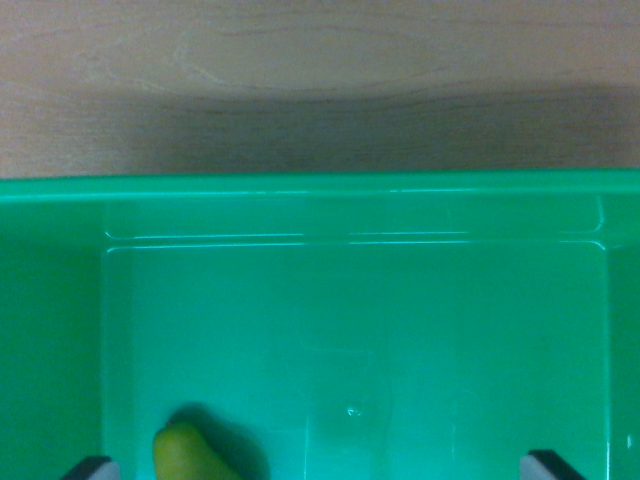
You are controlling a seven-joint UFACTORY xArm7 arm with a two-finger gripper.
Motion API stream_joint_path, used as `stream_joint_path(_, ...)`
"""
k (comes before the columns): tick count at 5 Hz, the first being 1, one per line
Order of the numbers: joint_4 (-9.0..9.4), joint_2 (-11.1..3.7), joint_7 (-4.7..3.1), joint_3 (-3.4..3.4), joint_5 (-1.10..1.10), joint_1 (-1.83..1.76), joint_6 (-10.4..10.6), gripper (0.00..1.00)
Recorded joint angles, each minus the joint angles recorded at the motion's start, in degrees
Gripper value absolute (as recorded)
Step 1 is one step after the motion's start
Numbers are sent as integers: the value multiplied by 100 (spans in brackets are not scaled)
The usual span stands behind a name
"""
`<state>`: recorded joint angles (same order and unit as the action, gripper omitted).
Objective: Pick fruit
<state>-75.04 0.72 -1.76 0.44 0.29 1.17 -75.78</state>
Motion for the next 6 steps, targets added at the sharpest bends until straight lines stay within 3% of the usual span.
stream_joint_path(1, 231, -51, -51, 28, -28, -54, 242, 0)
stream_joint_path(2, 231, -51, -51, 28, -28, -54, 242, 0)
stream_joint_path(3, 474, -104, -105, 58, -57, -111, 497, 0)
stream_joint_path(4, 474, -104, -105, 58, -57, -111, 497, 0)
stream_joint_path(5, 727, -159, -161, 88, -87, -171, 761, 0)
stream_joint_path(6, 727, -159, -161, 88, -87, -171, 761, 0)
